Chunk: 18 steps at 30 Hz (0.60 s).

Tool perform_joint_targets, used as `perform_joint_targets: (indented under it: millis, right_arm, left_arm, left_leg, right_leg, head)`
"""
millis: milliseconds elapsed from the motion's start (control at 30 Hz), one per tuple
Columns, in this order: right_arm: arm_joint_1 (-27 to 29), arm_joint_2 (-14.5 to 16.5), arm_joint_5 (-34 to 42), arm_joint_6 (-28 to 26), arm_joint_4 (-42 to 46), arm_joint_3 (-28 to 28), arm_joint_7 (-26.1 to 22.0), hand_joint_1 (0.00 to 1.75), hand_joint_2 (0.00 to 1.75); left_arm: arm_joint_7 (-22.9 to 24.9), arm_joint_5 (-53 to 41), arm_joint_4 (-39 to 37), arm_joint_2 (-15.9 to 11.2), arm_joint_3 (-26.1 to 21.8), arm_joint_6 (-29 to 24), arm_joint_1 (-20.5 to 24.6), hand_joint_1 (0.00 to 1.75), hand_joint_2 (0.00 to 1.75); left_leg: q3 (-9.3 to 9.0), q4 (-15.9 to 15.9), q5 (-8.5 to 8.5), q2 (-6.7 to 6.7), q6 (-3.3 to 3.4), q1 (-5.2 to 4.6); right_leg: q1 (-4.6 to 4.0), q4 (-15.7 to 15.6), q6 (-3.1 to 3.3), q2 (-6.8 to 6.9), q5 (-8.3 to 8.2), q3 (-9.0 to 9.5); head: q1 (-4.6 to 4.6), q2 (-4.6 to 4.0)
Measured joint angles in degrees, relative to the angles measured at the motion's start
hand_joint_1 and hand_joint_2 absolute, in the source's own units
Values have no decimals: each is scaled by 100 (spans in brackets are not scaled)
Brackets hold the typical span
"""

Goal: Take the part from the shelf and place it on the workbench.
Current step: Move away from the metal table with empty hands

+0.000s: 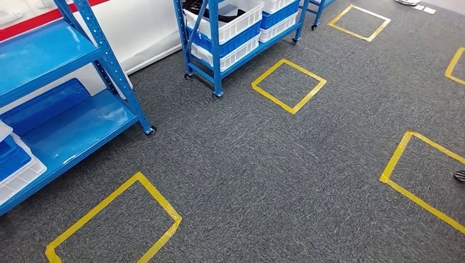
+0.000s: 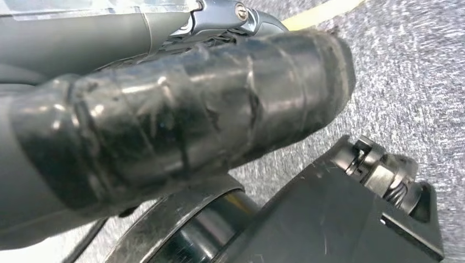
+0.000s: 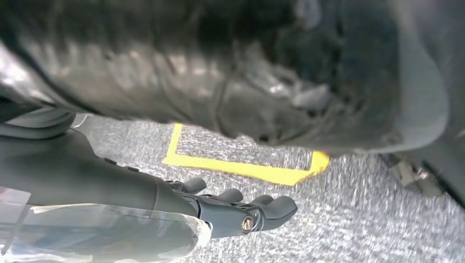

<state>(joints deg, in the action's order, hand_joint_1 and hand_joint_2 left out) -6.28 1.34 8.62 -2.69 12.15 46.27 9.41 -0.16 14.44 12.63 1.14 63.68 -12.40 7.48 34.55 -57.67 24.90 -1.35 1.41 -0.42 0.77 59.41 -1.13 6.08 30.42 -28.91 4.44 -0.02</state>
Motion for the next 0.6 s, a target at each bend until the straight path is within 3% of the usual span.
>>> perform_joint_targets:
  millis: [67,133,167,200,233,267,333,400,467,533,600]
  right_arm:
    - [4,4,-2,31,2,0,21,0,0]
    - [24,5,-4,43,2,0,31,0,0]
    - [30,4,-7,39,2,0,27,0,0]
    - [36,4,-15,36,2,1,15,0,0]
    - [39,4,-25,33,2,1,2,0,0]
    - [41,4,-37,36,2,2,-14,0,0]
    - [46,3,-59,60,1,3,-34,0,0]
    - [41,7,-85,93,-1,13,-53,0,0]
    - [17,16,-119,111,0,32,-72,0,0]
    - [9,25,-152,122,-1,52,-91,0,0]
    - [24,28,-180,140,-2,73,-103,0,0]
  left_arm:
    - [-60,150,0,9,-10,-32,12,0,0]
    - [-79,203,0,23,-19,-51,41,0,0]
    - [-72,204,0,30,-20,-56,48,0,0]
    - [-63,198,0,34,-21,-62,45,0,0]
    - [-58,193,0,35,-21,-73,34,0,0]
    - [-60,188,0,35,-21,-87,18,0,0]
    - [-73,185,0,34,-21,-117,-14,0,0]
    - [-75,183,0,32,-21,-135,-27,0,0]
    - [-54,181,0,21,-21,-141,-49,0,0]
    - [-17,180,0,2,-21,-141,-75,0,0]
    - [9,185,0,-10,-21,-141,-68,0,0]
  left_leg:
    - [-64,82,-36,112,60,40]
    - [-72,89,-36,232,87,35]
    - [-74,83,-31,304,92,33]
    - [-81,76,-22,386,92,33]
    - [-93,65,-12,473,85,36]
    - [-109,47,6,569,69,42]
    - [-106,-15,50,739,13,51]
    - [-57,-61,70,858,-57,56]
    - [-15,-55,59,959,-125,73]
    - [44,-170,134,757,-173,76]
    - [266,-644,406,372,-203,65]
  right_leg:
    - [12,477,-34,-263,270,-208]
    - [13,1251,-46,-515,589,-618]
    - [15,1538,-51,-561,660,-793]
    - [20,1623,-54,-578,602,-885]
    - [28,1492,-55,-591,436,-876]
    - [42,1155,-56,-628,175,-771]
    - [81,386,-49,-876,-225,-489]
    - [90,73,-24,-1056,-298,-382]
    - [69,53,34,-973,-302,-365]
    - [61,24,111,-846,-318,-322]
    - [44,7,172,-702,-320,-301]
  head:
    - [-40,0]
    - [-74,1]
    - [-79,1]
    - [-81,1]
    - [-81,0]
    - [-82,1]
    - [-81,1]
    - [-79,1]
    - [-76,1]
    - [-55,0]
    - [-22,0]
